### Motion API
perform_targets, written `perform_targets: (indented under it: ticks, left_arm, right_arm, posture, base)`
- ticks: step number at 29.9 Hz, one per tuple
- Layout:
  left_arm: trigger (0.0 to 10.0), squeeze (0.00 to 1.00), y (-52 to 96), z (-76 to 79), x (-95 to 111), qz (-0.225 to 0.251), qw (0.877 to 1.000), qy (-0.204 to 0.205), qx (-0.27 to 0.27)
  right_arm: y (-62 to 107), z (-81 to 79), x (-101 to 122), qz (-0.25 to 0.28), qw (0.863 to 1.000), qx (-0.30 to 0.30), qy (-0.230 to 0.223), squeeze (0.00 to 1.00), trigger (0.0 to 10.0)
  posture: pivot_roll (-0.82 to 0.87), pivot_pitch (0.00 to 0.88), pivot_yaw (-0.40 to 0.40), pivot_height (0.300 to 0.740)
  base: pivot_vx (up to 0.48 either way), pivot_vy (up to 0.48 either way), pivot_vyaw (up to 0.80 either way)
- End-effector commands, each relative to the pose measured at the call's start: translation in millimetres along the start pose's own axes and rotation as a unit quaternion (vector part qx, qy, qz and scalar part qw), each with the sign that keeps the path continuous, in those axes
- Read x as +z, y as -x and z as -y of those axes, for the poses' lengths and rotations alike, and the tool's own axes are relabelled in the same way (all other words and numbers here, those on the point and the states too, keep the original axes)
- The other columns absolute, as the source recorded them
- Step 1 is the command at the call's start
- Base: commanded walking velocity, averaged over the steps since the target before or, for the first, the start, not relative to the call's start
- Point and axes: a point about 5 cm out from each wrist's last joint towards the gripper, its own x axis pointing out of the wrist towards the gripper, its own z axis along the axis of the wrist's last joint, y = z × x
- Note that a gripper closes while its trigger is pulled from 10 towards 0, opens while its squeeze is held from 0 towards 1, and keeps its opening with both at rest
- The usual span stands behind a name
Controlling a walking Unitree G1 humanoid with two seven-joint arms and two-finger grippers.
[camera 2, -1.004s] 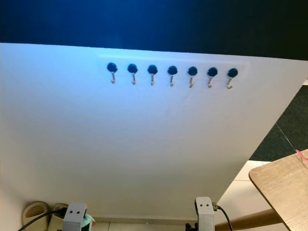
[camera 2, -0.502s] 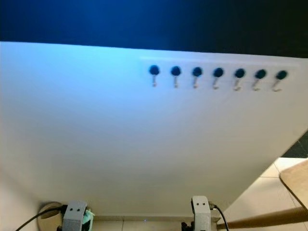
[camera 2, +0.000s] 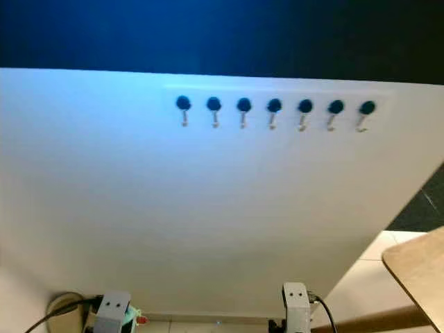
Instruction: Hang keys on a hook
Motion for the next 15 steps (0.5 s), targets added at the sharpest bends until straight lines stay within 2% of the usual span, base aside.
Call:
perform_targets:
  ticks: [1, 7, 10, 15]
  left_arm:
    - [10.0, 0.0, 2.9, -3.2, -8, -0.015, 1.0, 0.011, 0.005]
    - [10.0, 0.0, 2.1, -2.5, -7, -0.015, 0.999, 0.037, 0.011]
    - [10.0, 0.0, 1.4, 1.2, -5, -0.005, 0.998, 0.056, 0.004]
    - [10.0, 0.0, 3.8, 6.7, -5, 0.01, 0.999, 0.047, -0.021]
  right_arm:
    - [0.7, 0.2, -2, 0.003, 1.0, -0.006, -0.009, 0.0, 10.0]
    - [3.5, 13.9, 6, 0.042, 0.998, -0.047, -0.019, 0.0, 10.0]
    - [7.3, 26.4, 10, 0.071, 0.994, -0.081, -0.036, 0.0, 10.0]
    - [9.8, 32.2, 14, 0.094, 0.991, -0.087, -0.041, 0.0, 10.0]
  posture:
    - [0.08, 0.053, -0.021, 0.74]
    - [0.08, 0.054, -0.02, 0.74]
    - [0.07, 0.054, -0.018, 0.74]
    - [0.07, 0.054, -0.017, 0.74]
  base:
    - [0.0, 0.0, 0.0]
    - [0.0, 0.0, 0.0]
    - [0.0, 0.0, 0.0]
    - [0.0, 0.0, 0.0]
